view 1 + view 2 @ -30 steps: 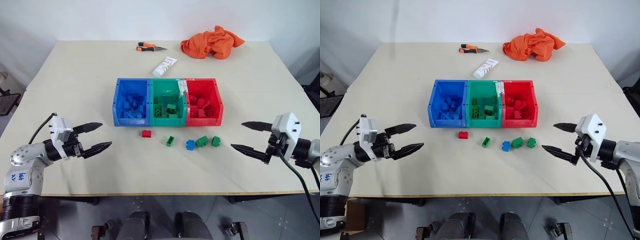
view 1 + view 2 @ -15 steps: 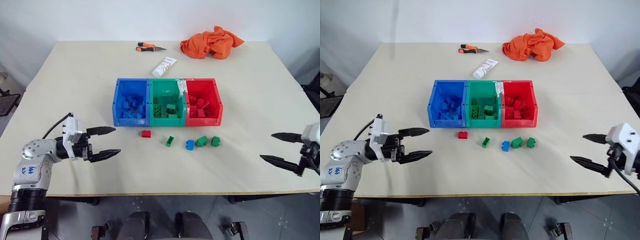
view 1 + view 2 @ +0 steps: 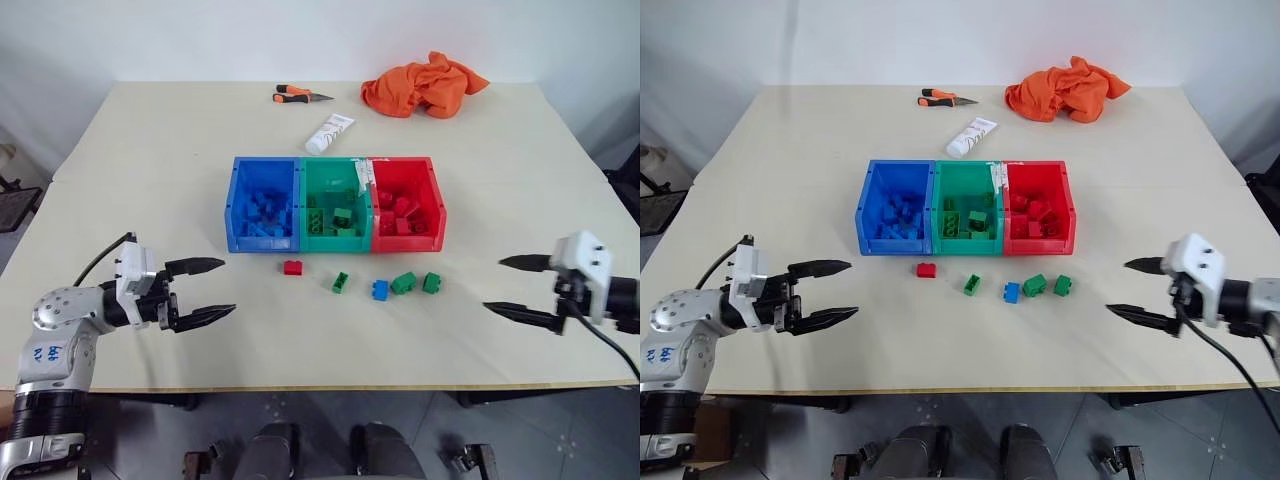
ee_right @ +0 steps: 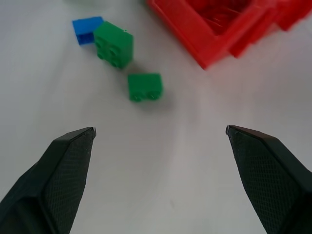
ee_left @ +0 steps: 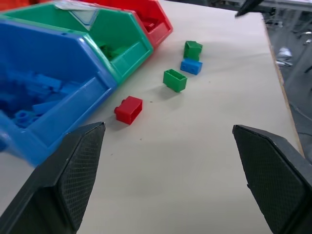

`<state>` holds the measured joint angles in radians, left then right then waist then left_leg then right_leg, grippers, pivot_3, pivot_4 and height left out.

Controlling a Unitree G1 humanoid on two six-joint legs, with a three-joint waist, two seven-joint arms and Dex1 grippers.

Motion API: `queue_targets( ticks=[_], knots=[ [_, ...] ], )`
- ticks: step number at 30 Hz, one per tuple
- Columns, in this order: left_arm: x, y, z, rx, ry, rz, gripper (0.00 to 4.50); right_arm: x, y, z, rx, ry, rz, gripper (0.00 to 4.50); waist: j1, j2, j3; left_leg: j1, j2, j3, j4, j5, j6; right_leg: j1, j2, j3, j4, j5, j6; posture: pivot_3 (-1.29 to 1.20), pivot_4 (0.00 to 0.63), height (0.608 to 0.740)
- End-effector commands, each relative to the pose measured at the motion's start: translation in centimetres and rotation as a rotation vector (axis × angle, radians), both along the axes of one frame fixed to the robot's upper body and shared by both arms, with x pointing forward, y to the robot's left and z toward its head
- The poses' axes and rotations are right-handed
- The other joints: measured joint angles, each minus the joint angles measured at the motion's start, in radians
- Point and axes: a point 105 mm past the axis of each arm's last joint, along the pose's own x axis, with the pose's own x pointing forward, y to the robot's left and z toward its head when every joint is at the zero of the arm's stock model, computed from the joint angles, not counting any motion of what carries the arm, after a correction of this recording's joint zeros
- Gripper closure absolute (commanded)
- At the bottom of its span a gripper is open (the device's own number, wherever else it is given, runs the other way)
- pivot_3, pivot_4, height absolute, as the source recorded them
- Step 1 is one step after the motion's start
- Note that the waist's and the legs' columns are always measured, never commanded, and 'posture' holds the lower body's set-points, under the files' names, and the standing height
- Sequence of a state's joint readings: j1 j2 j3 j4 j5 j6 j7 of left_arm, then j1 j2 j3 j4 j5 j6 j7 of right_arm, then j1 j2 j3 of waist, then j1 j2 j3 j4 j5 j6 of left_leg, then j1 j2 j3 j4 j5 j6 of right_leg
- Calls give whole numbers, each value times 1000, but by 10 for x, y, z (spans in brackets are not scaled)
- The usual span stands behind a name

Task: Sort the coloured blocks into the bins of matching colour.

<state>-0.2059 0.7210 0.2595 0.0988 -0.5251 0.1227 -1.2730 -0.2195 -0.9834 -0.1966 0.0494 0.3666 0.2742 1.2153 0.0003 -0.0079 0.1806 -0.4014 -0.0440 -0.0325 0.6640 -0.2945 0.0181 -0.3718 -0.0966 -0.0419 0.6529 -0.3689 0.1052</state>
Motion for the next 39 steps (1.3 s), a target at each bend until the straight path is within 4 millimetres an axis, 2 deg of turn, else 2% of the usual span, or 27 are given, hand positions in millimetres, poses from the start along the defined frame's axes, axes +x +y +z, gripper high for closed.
queue_targets(
  ticks=[1,8,12,15,20,22,24,26,30,32,34,39],
  knots=[
    [-6,-1,15,-21,-54,11,79,15,15,-13,15,29,23,0,0,0,0,0,0,0,0,0,0,0,0,0,0,0,0,0,150,740],
    [-14,1,17,-21,-47,41,79,33,36,-37,52,61,62,0,-2,0,0,-1,0,0,0,0,0,-1,0,0,0,0,0,0,150,740],
    [-15,1,18,-21,-45,53,79,41,40,-49,48,76,46,0,-3,1,0,0,0,0,0,0,0,-1,0,0,0,0,0,0,150,740],
    [-14,0,18,-25,-50,54,0,43,43,-51,63,65,44,620,-3,1,0,0,0,0,0,0,0,-1,0,0,1,0,0,0,150,740],
    [-11,-2,18,-29,-54,53,0,44,49,-50,84,39,39,2315,-5,1,0,0,0,0,0,0,-1,-1,1,0,1,0,0,0,150,740],
    [-10,-2,19,-31,-57,52,0,41,51,-44,90,17,44,3004,-4,1,0,0,0,0,0,0,-1,-1,1,0,2,0,0,0,150,740],
    [-9,-1,19,-32,-63,52,0,39,53,-33,95,-19,37,3053,-3,1,0,0,0,0,0,0,-1,-1,1,0,2,0,0,0,150,740],
    [-8,-1,21,-35,-82,51,0,35,56,-11,99,-87,26,3053,-2,1,0,0,0,0,0,0,-1,-2,1,0,2,0,0,0,150,740],
    [-4,-1,22,-41,-108,55,0,33,79,34,159,-188,26,3053,-5,2,0,-1,0,0,0,0,-1,-3,1,0,2,0,0,0,150,740],
    [-2,-1,19,-37,-115,61,0,41,98,53,217,-228,22,3053,-7,2,0,0,0,0,0,0,-1,-3,1,1,2,0,0,0,150,740],
    [1,-3,16,-39,-116,67,0,54,117,64,272,-239,11,3053,-10,2,0,0,1,0,-1,-1,-1,-3,1,1,1,0,0,0,150,740],
    [6,-8,16,-41,-131,61,0,90,152,71,333,-274,5,3053,-10,2,0,0,0,0,0,-1,-1,-4,1,0,4,0,0,0,150,740]
  ],
)
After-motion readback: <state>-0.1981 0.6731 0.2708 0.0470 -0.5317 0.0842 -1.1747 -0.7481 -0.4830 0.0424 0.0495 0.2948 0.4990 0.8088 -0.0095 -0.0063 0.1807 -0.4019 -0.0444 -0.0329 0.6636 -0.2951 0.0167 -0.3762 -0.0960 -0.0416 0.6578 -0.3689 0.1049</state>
